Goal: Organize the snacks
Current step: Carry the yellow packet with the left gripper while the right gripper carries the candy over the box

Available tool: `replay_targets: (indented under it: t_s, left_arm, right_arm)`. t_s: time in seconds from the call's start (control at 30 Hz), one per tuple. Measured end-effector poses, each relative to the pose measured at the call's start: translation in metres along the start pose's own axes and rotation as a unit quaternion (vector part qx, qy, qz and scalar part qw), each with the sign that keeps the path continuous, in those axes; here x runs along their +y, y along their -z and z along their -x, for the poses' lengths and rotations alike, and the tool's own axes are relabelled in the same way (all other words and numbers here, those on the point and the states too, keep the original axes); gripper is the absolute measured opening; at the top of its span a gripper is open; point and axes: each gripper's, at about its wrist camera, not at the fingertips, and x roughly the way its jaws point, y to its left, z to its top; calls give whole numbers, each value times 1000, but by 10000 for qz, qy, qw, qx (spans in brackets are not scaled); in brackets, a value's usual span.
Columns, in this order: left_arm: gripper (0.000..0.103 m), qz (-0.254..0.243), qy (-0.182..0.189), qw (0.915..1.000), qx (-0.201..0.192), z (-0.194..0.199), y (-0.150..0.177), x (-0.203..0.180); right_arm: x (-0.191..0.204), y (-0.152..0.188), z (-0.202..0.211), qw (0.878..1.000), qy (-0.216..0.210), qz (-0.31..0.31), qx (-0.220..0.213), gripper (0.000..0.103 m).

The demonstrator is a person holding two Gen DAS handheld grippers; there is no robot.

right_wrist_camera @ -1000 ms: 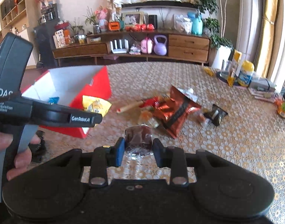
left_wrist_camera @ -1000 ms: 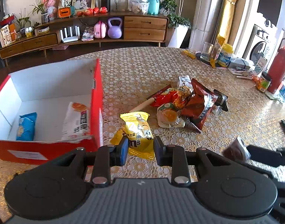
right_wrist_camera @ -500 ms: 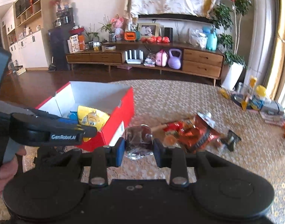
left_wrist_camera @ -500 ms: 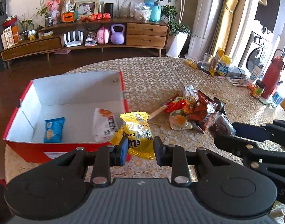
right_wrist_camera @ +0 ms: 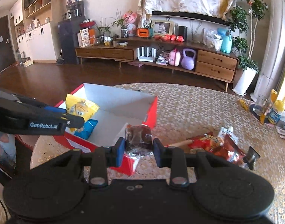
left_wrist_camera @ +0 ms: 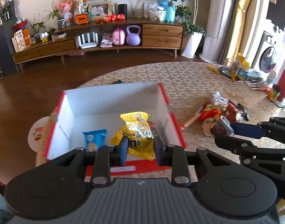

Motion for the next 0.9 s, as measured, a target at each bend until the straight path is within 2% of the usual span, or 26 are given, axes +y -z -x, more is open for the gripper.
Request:
replay_targets:
  t_s: [0.37, 0.57, 0.7, 0.9]
  left_arm:
    - [28, -25, -522, 9985, 163, -28, -23, 61]
    - [28, 98, -793, 9952, 558, -71, -30, 94]
    - [29, -81, -1002, 9928, 657, -95, -29, 99]
    - [29, -137, -980, 9917, 826, -124, -32, 98]
  right_arm:
    - [34, -27, -47, 9995, -132, 220, 177, 31]
    - [47, -35, -79, 9987, -134, 327, 369, 31]
    - [53, -37, -102, 9979, -137, 359, 517, 31]
    - [62, -35, -136, 9961, -169, 390, 773, 31]
